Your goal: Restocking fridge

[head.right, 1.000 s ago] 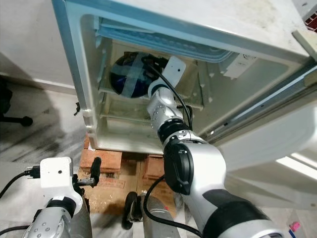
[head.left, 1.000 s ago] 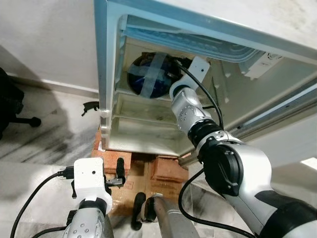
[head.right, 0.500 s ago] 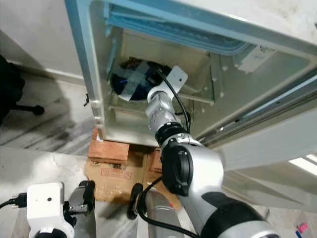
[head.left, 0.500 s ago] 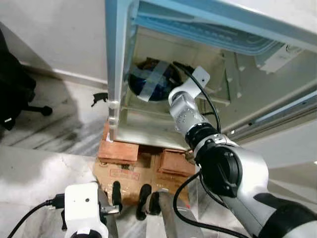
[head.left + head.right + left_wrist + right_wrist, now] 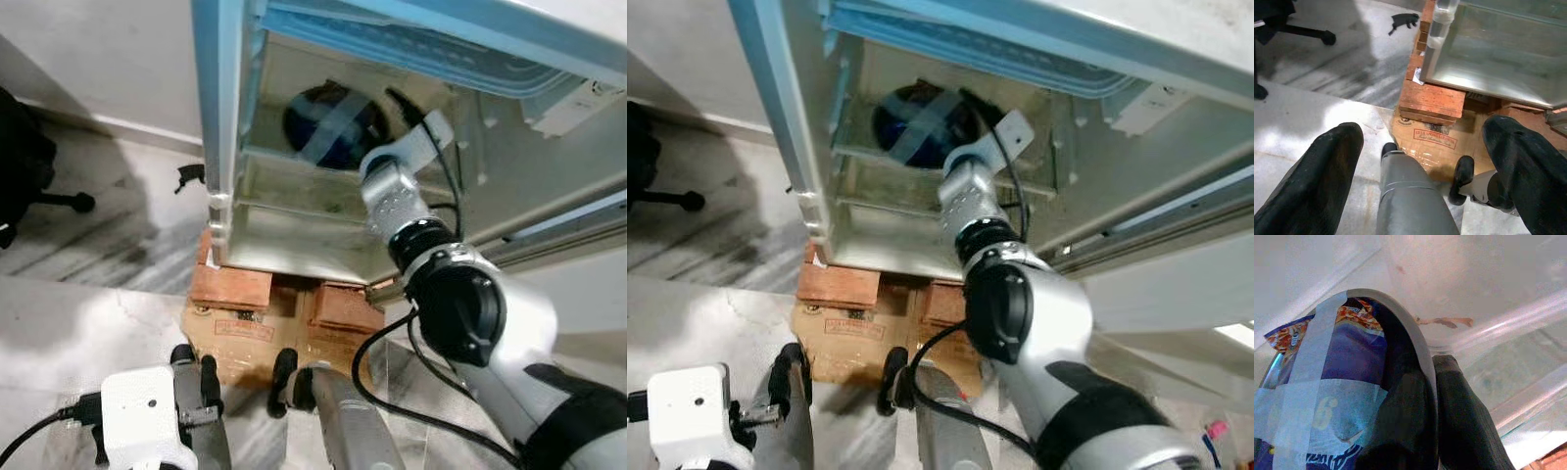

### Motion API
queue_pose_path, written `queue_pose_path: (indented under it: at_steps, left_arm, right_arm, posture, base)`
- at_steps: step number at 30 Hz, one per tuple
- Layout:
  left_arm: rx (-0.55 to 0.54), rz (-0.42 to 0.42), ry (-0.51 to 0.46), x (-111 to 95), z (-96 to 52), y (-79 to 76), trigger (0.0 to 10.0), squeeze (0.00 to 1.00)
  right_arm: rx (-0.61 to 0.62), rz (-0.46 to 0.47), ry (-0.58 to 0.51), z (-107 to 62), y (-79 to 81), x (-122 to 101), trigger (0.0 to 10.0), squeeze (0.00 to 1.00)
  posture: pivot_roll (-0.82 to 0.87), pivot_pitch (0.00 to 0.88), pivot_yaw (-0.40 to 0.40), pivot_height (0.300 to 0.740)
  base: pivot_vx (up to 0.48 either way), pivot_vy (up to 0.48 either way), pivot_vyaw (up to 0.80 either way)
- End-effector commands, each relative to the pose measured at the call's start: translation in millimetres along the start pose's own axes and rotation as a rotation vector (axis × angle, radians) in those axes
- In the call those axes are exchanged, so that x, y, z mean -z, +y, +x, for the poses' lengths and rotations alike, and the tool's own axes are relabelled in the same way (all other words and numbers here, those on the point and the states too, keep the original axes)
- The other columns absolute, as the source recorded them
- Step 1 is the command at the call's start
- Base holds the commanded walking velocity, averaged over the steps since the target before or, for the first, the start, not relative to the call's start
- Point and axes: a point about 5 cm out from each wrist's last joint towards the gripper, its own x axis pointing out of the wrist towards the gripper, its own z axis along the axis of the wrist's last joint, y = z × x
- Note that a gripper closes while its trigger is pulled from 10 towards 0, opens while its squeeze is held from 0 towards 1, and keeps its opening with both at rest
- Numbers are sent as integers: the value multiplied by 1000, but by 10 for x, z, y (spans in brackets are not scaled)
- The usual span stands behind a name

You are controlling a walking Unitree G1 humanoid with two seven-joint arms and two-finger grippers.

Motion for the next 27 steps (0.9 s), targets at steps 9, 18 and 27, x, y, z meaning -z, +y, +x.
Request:
queue_pose_path:
  at_steps: [9, 18, 27]
  left_arm:
    - [178, -133, 77, 39, -113, -401, 10000, 0]
    - [178, -136, 46, 24, -2, -437, 10000, 0]
    - [181, -129, -65, -80, 308, -489, 10000, 0]
  right_arm:
    - [-56, 8, 20, -12, 22, 62, 10000, 1000]
    - [-212, -147, 48, -66, 129, 226, 10000, 1000]
    - [-460, -492, -28, -123, 316, 210, 10000, 0]
  posture:
    - [363, 431, -269, 740]
    - [334, 406, -281, 740]
    - [275, 304, -296, 740]
  base:
    - [0, 0, 0]
    - [0, 0, 0]
    - [0, 0, 0]
